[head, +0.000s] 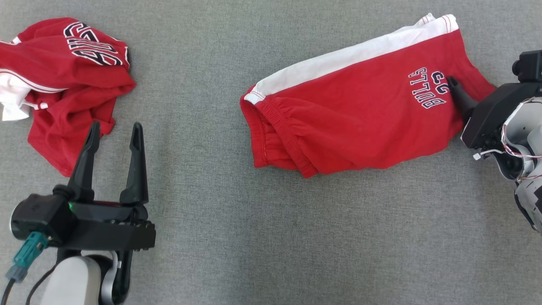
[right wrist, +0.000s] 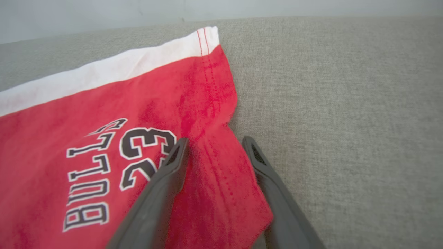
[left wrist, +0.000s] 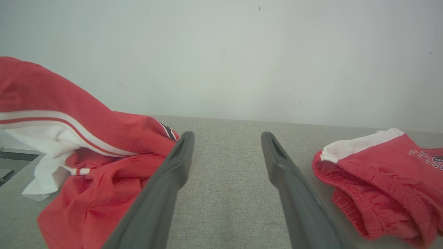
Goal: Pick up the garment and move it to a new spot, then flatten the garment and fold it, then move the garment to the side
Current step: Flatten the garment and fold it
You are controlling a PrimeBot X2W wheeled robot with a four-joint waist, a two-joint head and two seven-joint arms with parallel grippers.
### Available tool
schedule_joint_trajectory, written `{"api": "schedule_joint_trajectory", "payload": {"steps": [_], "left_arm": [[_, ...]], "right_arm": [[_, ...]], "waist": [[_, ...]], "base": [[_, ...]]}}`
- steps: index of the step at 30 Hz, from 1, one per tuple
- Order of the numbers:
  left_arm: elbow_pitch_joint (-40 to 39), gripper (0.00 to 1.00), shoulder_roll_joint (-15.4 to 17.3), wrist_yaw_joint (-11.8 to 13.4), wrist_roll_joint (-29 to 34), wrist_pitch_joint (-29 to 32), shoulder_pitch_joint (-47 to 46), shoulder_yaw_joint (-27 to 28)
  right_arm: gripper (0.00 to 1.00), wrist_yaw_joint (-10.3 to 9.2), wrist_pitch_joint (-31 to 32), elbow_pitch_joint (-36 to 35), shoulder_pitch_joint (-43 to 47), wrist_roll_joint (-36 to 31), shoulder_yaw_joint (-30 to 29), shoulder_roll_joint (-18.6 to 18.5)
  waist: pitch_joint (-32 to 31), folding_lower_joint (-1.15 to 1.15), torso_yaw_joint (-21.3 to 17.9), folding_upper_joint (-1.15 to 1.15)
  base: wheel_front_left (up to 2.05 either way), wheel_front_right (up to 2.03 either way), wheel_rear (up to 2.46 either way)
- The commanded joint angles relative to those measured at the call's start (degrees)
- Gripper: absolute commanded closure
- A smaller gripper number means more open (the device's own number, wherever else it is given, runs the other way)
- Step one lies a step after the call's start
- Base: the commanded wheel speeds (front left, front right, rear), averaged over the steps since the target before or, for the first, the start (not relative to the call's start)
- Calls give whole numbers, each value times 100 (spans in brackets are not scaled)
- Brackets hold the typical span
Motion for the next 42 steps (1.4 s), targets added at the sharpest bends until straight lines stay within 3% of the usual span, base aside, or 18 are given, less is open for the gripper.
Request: {"api": "schedule_joint_trajectory", "payload": {"steps": [1,12,27,33,42], "left_arm": [[-31,0,-40,-25,38,-3,47,51],[174,0,-435,-366,466,-3,321,426],[236,0,-519,-463,656,-3,882,361],[160,0,-539,-464,677,-3,1015,340],[215,0,-559,-462,608,-2,1075,302]], "right_arm": [[100,-14,51,7,77,53,24,9],[100,-14,-148,-4,373,702,119,-21],[100,-14,-793,-782,1784,1673,4,-746],[100,-14,-1008,-749,2196,1768,-115,-993],[100,-14,-1270,-535,1994,1553,-108,-718]], "waist": [[-6,1,-1,0],[-456,1,-219,0],[-1157,1,-616,0],[-1228,1,-711,0],[-1282,1,-750,0]], "base": [[0,0,0],[0,0,0],[0,0,0],[0,0,0],[0,0,0]]}}
